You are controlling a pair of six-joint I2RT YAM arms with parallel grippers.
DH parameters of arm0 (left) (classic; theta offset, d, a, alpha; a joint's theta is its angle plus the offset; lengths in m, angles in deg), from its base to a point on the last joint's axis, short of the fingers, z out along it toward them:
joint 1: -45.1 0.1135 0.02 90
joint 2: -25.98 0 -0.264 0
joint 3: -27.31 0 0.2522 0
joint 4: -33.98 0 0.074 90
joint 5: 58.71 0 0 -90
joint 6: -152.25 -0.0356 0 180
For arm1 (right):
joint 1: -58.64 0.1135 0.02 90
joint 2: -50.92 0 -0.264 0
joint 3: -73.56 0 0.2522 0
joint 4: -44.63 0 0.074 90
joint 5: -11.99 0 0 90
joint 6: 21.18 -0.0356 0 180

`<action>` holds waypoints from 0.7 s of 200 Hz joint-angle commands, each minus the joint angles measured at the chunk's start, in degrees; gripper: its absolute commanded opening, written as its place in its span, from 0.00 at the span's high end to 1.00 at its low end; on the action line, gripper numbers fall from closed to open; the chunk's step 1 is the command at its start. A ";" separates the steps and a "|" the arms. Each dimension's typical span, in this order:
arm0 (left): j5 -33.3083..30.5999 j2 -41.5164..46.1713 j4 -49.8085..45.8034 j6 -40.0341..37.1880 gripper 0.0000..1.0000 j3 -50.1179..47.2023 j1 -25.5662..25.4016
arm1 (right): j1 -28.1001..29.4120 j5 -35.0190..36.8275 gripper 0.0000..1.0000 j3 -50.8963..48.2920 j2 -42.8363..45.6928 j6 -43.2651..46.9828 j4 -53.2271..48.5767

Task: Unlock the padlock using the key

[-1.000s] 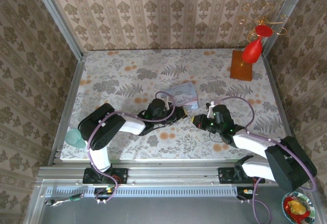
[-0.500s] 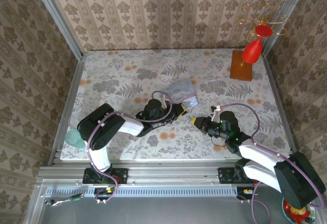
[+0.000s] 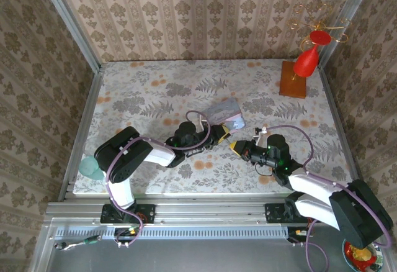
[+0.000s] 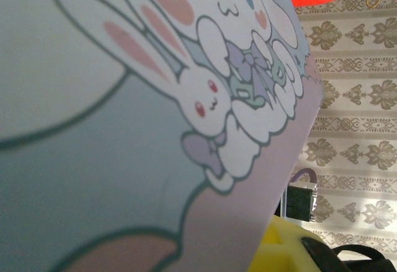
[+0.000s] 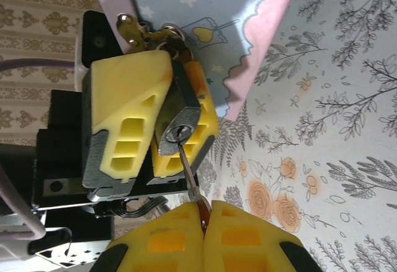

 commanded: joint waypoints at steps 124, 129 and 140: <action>0.86 1.07 6.10 1.60 1.00 -1.60 -0.77 | -0.19 0.37 1.00 0.84 1.71 0.70 -1.68; 0.80 1.09 6.28 1.62 1.00 -1.71 -0.76 | -0.19 0.58 1.00 0.76 1.81 0.77 -1.94; 0.70 1.15 6.47 1.76 1.00 -2.03 -0.84 | -0.19 0.93 1.00 0.80 2.06 0.99 -2.44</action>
